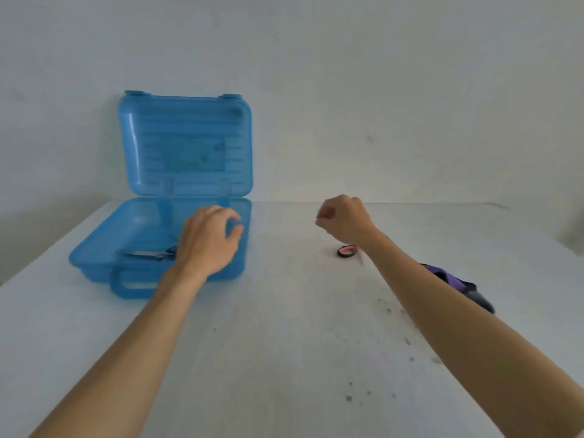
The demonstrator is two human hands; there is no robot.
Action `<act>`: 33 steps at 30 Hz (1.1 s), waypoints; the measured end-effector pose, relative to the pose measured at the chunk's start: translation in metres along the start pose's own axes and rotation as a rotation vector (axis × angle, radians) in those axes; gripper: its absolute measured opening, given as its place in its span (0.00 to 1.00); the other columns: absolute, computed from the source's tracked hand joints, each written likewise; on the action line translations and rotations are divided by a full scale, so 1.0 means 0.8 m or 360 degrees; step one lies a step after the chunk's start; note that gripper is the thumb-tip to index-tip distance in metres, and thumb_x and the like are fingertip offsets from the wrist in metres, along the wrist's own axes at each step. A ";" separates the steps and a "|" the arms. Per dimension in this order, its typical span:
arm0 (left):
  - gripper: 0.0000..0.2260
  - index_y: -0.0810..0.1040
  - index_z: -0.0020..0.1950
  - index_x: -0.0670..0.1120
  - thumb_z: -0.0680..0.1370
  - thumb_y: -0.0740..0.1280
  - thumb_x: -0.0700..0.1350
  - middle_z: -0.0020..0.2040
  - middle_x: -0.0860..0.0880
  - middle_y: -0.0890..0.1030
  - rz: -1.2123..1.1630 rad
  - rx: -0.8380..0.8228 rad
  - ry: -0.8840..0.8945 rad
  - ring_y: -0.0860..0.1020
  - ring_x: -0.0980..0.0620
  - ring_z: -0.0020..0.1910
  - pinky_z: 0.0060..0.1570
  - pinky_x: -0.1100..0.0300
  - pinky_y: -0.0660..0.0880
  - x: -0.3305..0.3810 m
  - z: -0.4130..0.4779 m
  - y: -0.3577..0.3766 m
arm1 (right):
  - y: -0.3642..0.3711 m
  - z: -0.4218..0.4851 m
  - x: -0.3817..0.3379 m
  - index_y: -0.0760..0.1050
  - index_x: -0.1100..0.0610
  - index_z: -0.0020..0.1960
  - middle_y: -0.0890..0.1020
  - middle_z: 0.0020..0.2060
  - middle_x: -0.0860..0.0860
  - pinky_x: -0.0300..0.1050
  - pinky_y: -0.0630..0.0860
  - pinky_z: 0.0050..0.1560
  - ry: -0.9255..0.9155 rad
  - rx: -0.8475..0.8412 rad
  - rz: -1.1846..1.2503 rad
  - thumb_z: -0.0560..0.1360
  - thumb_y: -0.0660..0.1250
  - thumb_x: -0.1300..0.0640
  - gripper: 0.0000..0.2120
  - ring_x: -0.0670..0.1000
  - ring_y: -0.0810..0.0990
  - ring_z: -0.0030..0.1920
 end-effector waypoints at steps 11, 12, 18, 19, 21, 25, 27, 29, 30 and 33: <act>0.09 0.83 0.55 0.51 0.78 0.71 0.52 0.52 0.51 0.83 -0.0341 -0.0769 -0.0106 0.81 0.48 0.52 0.53 0.53 0.80 0.171 0.033 0.208 | -0.025 0.033 0.194 0.84 0.55 0.48 0.83 0.46 0.53 0.50 0.81 0.53 0.0320 -0.0139 -0.0044 0.75 0.72 0.59 0.04 0.55 0.82 0.51; 0.09 0.84 0.54 0.50 0.78 0.72 0.53 0.51 0.51 0.83 -0.0338 -0.0769 -0.0129 0.81 0.48 0.50 0.52 0.53 0.80 0.175 0.036 0.215 | -0.022 0.038 0.198 0.84 0.55 0.49 0.83 0.47 0.53 0.50 0.81 0.53 0.0320 -0.0156 -0.0040 0.75 0.72 0.59 0.04 0.55 0.82 0.50; 0.12 0.83 0.49 0.41 0.77 0.75 0.50 0.50 0.44 0.83 -0.0223 -0.0919 -0.0264 0.83 0.42 0.48 0.51 0.50 0.82 0.191 0.053 0.237 | -0.022 0.051 0.212 0.84 0.58 0.49 0.83 0.45 0.54 0.49 0.81 0.51 0.0402 -0.0118 0.0057 0.76 0.69 0.61 0.05 0.57 0.82 0.50; 0.14 0.83 0.50 0.39 0.78 0.74 0.50 0.51 0.42 0.82 -0.0177 -0.0962 -0.0273 0.83 0.41 0.48 0.50 0.50 0.81 0.193 0.056 0.238 | -0.024 0.051 0.215 0.84 0.59 0.49 0.83 0.43 0.54 0.50 0.81 0.52 0.0422 -0.0104 0.0080 0.76 0.68 0.62 0.06 0.58 0.83 0.49; 0.15 0.83 0.53 0.37 0.79 0.72 0.50 0.54 0.40 0.81 -0.0124 -0.1000 -0.0293 0.82 0.40 0.48 0.48 0.51 0.80 0.195 0.061 0.234 | -0.027 0.048 0.221 0.83 0.60 0.49 0.83 0.42 0.55 0.49 0.82 0.50 0.0472 -0.0077 0.0134 0.76 0.64 0.65 0.09 0.59 0.84 0.49; 0.12 0.84 0.53 0.38 0.80 0.72 0.48 0.54 0.40 0.83 -0.0223 -0.0872 -0.0375 0.82 0.41 0.51 0.50 0.50 0.79 0.192 0.071 0.215 | -0.038 0.039 0.225 0.82 0.60 0.52 0.85 0.44 0.57 0.37 0.77 0.36 0.0530 -0.0145 0.0218 0.77 0.61 0.65 0.11 0.52 0.87 0.41; 0.09 0.83 0.50 0.42 0.80 0.72 0.48 0.53 0.43 0.84 -0.0450 -0.0743 -0.0490 0.80 0.46 0.49 0.41 0.58 0.76 0.186 0.067 0.209 | -0.050 0.032 0.220 0.81 0.57 0.53 0.85 0.47 0.56 0.39 0.81 0.38 0.0493 -0.0269 0.0235 0.78 0.62 0.63 0.10 0.50 0.87 0.40; 0.07 0.84 0.50 0.44 0.79 0.73 0.48 0.51 0.45 0.86 -0.0766 -0.0611 -0.0638 0.79 0.50 0.45 0.38 0.61 0.72 0.183 0.052 0.206 | -0.068 0.017 0.211 0.80 0.55 0.54 0.85 0.49 0.54 0.44 0.84 0.44 0.0411 -0.0463 0.0121 0.79 0.65 0.58 0.07 0.49 0.88 0.42; 0.07 0.85 0.51 0.45 0.78 0.74 0.48 0.50 0.46 0.85 -0.0899 -0.0560 -0.0688 0.79 0.51 0.44 0.39 0.62 0.71 0.184 0.043 0.207 | -0.078 0.005 0.208 0.80 0.53 0.54 0.85 0.49 0.52 0.46 0.84 0.46 0.0376 -0.0555 0.0054 0.79 0.67 0.56 0.06 0.48 0.88 0.43; 0.05 0.86 0.51 0.47 0.78 0.74 0.47 0.47 0.50 0.85 -0.1093 -0.0527 -0.0728 0.78 0.54 0.44 0.40 0.62 0.70 0.195 0.017 0.210 | -0.109 -0.047 0.207 0.81 0.50 0.53 0.86 0.48 0.48 0.48 0.85 0.49 0.0361 -0.0764 -0.0080 0.78 0.71 0.46 0.09 0.47 0.87 0.45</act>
Point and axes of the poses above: each hand's wrist, its own z-axis towards the middle knuckle, its own y-axis out of the palm, x = y × z, the point moved 6 cm from there along z, towards the middle knuckle
